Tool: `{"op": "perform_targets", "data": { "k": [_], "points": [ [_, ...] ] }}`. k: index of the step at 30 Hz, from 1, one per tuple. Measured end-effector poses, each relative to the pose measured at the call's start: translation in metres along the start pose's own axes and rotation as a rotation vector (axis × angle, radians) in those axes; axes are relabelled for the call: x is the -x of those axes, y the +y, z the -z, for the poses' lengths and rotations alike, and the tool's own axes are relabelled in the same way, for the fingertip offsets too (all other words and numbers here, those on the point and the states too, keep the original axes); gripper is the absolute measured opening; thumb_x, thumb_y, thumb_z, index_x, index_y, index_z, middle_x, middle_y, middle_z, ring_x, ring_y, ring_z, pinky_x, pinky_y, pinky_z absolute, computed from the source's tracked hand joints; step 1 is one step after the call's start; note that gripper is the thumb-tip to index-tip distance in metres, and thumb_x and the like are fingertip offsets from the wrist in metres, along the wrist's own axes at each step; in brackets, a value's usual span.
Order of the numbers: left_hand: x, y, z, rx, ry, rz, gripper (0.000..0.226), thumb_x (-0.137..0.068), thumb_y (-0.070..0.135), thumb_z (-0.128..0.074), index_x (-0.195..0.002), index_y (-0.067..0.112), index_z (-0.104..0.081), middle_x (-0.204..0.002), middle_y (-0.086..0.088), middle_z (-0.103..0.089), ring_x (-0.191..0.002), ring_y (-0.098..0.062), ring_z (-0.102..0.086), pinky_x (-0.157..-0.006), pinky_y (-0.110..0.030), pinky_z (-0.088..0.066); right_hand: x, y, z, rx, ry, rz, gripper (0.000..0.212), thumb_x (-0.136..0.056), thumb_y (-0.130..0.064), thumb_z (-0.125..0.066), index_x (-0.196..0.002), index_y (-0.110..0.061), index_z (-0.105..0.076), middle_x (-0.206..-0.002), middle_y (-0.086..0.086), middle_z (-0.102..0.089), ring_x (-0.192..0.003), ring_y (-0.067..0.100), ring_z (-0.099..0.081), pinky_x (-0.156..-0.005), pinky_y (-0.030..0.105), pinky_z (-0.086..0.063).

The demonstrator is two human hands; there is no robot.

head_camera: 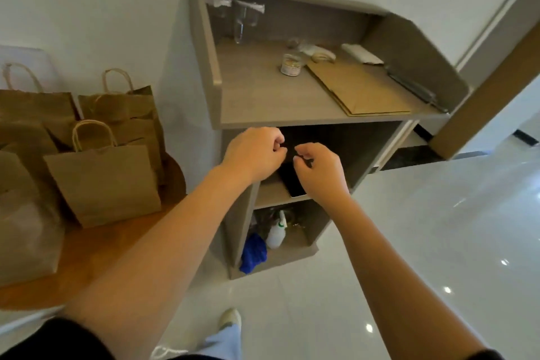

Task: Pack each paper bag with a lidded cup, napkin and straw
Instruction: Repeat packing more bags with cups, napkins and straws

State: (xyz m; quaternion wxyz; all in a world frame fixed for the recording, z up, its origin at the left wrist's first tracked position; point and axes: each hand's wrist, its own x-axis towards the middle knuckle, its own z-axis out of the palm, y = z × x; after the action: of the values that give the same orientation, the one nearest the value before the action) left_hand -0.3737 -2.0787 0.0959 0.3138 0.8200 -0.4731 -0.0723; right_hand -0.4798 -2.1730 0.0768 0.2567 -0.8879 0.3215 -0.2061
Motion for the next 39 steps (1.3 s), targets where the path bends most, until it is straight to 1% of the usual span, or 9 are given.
{"op": "perform_targets", "data": {
  "k": [9, 20, 25, 28, 31, 33, 35, 37, 39],
  "points": [
    [-0.153, 0.051, -0.042, 0.002, -0.083, -0.089, 0.026, -0.094, 0.026, -0.050, -0.118, 0.020, -0.059, -0.104, 0.000, -0.065, -0.094, -0.018, -0.060, -0.085, -0.039, -0.051, -0.114, 0.070, 0.058, 0.030, 0.169, -0.164, 0.034, -0.094, -0.025, -0.052, -0.126, -0.014, -0.056, -0.125, 0.003, -0.055, -0.114, 0.016, -0.051, -0.093, 0.028, -0.044],
    [-0.258, 0.046, -0.074, 0.022, -0.110, -0.020, 0.023, -0.094, 0.027, -0.051, -0.116, 0.022, -0.060, -0.107, 0.001, -0.064, -0.094, -0.014, -0.058, -0.081, -0.031, -0.051, -0.244, 0.106, 0.062, 0.336, -0.122, -0.455, 0.055, -0.084, -0.058, -0.054, -0.121, -0.018, -0.048, -0.128, 0.009, -0.048, -0.121, 0.031, -0.040, -0.102, 0.050, -0.031],
    [-0.270, 0.037, -0.077, 0.133, -0.071, 0.069, 0.028, -0.093, 0.024, -0.054, -0.120, 0.018, -0.060, -0.112, -0.001, -0.064, -0.099, -0.015, -0.058, -0.083, -0.028, -0.047, -0.253, 0.117, 0.063, 0.404, -0.159, -0.387, 0.054, -0.082, -0.066, -0.052, -0.108, -0.018, -0.051, -0.108, 0.003, -0.053, -0.105, 0.025, -0.050, -0.093, 0.042, -0.043],
    [-0.272, 0.042, -0.079, 0.272, -0.002, 0.140, 0.028, -0.092, 0.026, -0.057, -0.118, 0.015, -0.062, -0.111, -0.003, -0.065, -0.099, -0.016, -0.059, -0.085, -0.029, -0.048, -0.251, 0.117, 0.070, 0.324, -0.176, -0.333, 0.040, -0.090, -0.057, -0.045, -0.087, -0.018, -0.053, -0.086, 0.001, -0.060, -0.079, 0.017, -0.059, -0.077, 0.032, -0.052],
    [-0.271, 0.052, -0.080, 0.612, 0.018, 0.291, 0.028, -0.091, 0.040, -0.056, -0.094, 0.013, -0.066, -0.102, -0.014, -0.068, -0.097, -0.027, -0.063, -0.089, -0.040, -0.052, -0.239, 0.106, 0.083, 0.348, -0.053, -0.234, 0.039, -0.099, -0.046, -0.034, -0.079, -0.019, -0.054, -0.072, -0.001, -0.058, -0.066, 0.014, -0.059, -0.065, 0.027, -0.051],
    [-0.272, 0.063, -0.078, 0.828, -0.050, 0.407, 0.038, -0.089, 0.053, -0.052, -0.088, 0.016, -0.059, -0.097, -0.009, -0.065, -0.097, -0.026, -0.063, -0.087, -0.044, -0.054, -0.221, 0.100, 0.086, 0.382, 0.001, -0.174, 0.039, -0.100, -0.042, -0.030, -0.081, -0.020, -0.055, -0.074, -0.002, -0.059, -0.069, 0.014, -0.061, -0.069, 0.028, -0.053],
    [-0.277, 0.070, -0.076, 0.970, -0.101, 0.487, 0.049, -0.087, 0.060, -0.050, -0.103, 0.013, -0.056, -0.101, -0.001, -0.061, -0.099, -0.022, -0.060, -0.078, -0.038, -0.055, -0.196, 0.097, 0.082, 0.372, 0.024, -0.105, 0.039, -0.101, -0.042, -0.028, -0.090, -0.021, -0.059, -0.084, -0.003, -0.062, -0.078, 0.013, -0.061, -0.075, 0.027, -0.052],
    [-0.280, 0.073, -0.077, 1.068, -0.054, 0.504, 0.041, -0.093, 0.047, -0.050, -0.114, 0.012, -0.056, -0.105, -0.003, -0.065, -0.095, -0.020, -0.061, -0.066, -0.031, -0.052, -0.171, 0.097, 0.073, 0.362, 0.083, -0.009, 0.039, -0.100, -0.044, -0.027, -0.099, -0.024, -0.060, -0.095, -0.008, -0.061, -0.087, 0.008, -0.058, -0.078, 0.020, -0.046],
    [-0.276, 0.072, -0.080, 1.054, 0.028, 0.493, 0.029, -0.098, 0.027, -0.046, -0.121, 0.011, -0.054, -0.108, -0.005, -0.064, -0.096, -0.021, -0.060, -0.072, -0.032, -0.051, -0.156, 0.101, 0.067, 0.279, 0.082, 0.028, 0.037, -0.098, -0.048, -0.029, -0.098, -0.027, -0.060, -0.096, -0.012, -0.059, -0.088, 0.004, -0.055, -0.076, 0.017, -0.042]
  ]
}}
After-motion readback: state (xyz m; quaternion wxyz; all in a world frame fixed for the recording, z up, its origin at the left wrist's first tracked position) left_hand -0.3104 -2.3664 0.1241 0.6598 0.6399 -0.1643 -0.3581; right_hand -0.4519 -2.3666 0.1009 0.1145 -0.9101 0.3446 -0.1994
